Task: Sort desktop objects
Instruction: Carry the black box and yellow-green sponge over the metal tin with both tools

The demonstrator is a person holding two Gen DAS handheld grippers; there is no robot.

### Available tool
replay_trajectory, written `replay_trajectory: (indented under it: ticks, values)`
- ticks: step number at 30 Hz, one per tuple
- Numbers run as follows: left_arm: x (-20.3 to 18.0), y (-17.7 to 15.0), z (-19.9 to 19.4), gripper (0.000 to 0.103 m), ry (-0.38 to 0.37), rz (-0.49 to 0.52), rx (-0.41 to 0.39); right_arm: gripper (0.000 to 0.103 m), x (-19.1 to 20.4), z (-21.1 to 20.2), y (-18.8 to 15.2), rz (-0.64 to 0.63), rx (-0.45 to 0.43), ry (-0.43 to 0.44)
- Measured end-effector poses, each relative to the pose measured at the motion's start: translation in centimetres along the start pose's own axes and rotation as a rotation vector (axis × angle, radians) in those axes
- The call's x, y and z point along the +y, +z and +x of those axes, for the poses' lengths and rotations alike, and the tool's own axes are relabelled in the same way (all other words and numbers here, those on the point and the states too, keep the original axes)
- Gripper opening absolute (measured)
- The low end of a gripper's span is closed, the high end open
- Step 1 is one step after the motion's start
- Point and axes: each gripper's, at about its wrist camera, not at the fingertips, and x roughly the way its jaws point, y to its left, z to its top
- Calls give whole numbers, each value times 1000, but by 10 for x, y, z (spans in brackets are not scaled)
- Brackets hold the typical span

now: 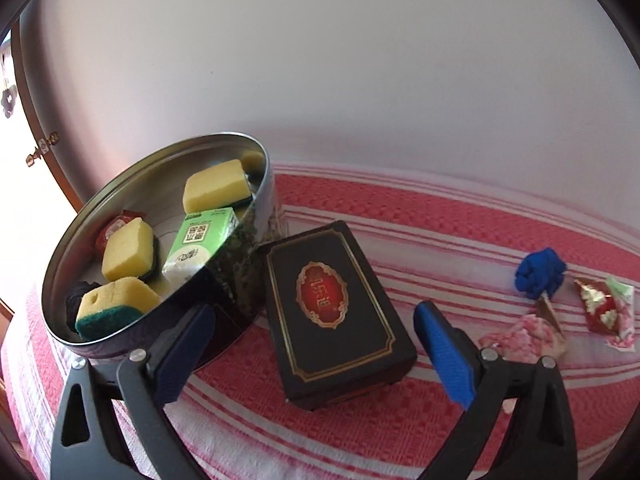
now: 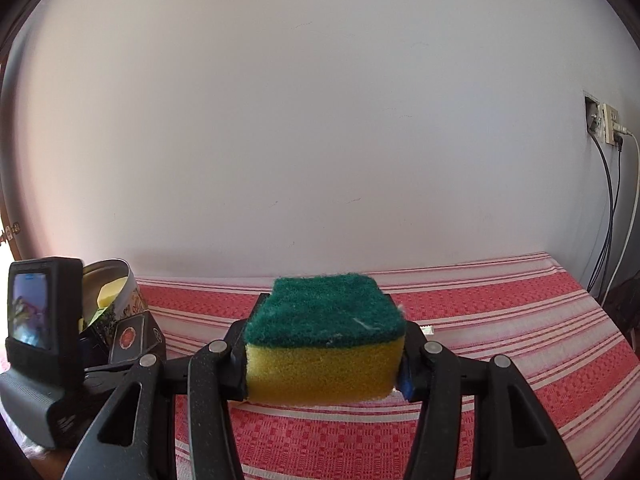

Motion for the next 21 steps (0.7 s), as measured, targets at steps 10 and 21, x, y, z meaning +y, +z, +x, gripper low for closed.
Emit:
replay_trajectory:
  ticks: [10,21]
  values:
    - [16,-2,25,57,-185,-27,80,54,3,-2,-4,37,-68,-8]
    - [58,-29,-47,56,-399,179,-186,54,16,-10,-17,15,-172,-91]
